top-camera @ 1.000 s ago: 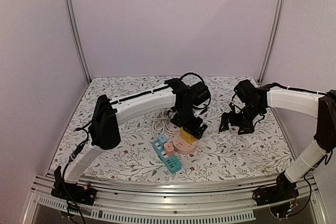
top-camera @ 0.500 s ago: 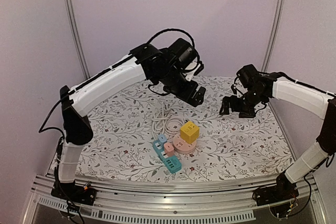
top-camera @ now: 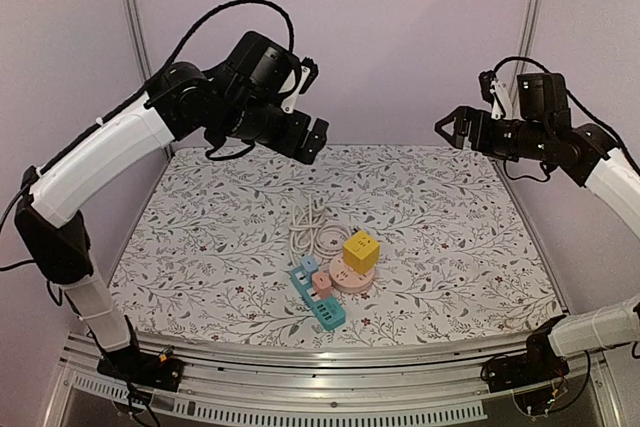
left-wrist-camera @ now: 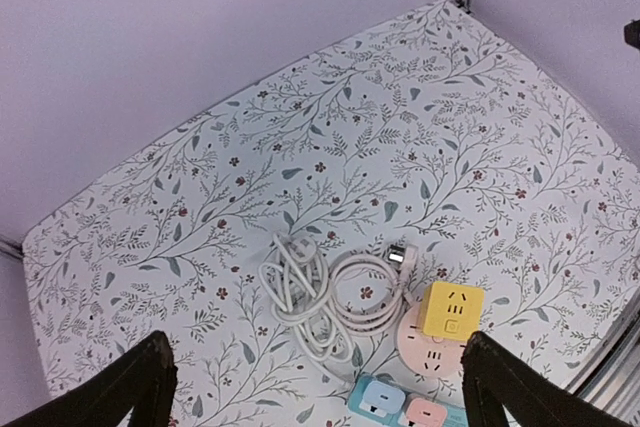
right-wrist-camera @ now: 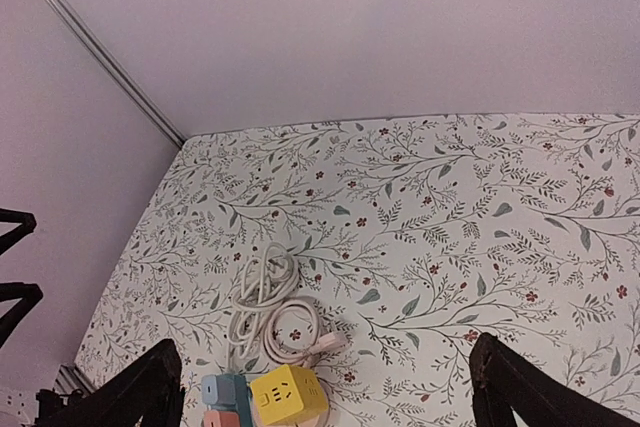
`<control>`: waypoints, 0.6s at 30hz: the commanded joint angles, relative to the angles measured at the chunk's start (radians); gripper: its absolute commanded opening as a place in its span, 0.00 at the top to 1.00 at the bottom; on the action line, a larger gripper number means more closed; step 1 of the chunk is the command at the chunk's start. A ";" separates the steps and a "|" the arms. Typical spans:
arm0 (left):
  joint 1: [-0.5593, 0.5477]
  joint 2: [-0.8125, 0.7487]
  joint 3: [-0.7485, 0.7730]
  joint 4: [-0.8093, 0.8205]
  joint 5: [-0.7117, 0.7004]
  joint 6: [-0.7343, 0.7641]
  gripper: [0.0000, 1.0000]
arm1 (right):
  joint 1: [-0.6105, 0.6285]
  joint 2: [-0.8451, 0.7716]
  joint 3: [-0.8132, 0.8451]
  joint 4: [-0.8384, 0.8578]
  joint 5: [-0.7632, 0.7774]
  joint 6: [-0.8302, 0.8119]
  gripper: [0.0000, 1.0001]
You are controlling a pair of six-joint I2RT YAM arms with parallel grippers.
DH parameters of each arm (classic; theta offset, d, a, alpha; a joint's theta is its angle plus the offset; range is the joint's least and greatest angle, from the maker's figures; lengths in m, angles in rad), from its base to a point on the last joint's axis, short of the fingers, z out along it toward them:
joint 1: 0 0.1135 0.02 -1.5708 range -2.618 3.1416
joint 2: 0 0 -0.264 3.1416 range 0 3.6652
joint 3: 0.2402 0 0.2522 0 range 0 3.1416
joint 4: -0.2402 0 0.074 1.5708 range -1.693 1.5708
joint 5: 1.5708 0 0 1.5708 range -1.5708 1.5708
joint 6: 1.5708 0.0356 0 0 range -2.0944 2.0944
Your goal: Insert the plug
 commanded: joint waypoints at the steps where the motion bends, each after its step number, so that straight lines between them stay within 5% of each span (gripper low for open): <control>1: 0.012 -0.126 -0.116 0.083 -0.179 0.000 0.01 | 0.000 -0.123 -0.102 0.188 0.011 -0.018 0.01; 10: 0.014 -0.482 -0.552 0.293 -0.287 -0.062 0.00 | 0.001 -0.246 -0.209 0.267 0.125 0.005 0.01; 18: 0.014 -0.617 -0.639 0.239 -0.312 -0.162 0.01 | 0.001 -0.234 -0.230 0.276 0.100 0.030 0.01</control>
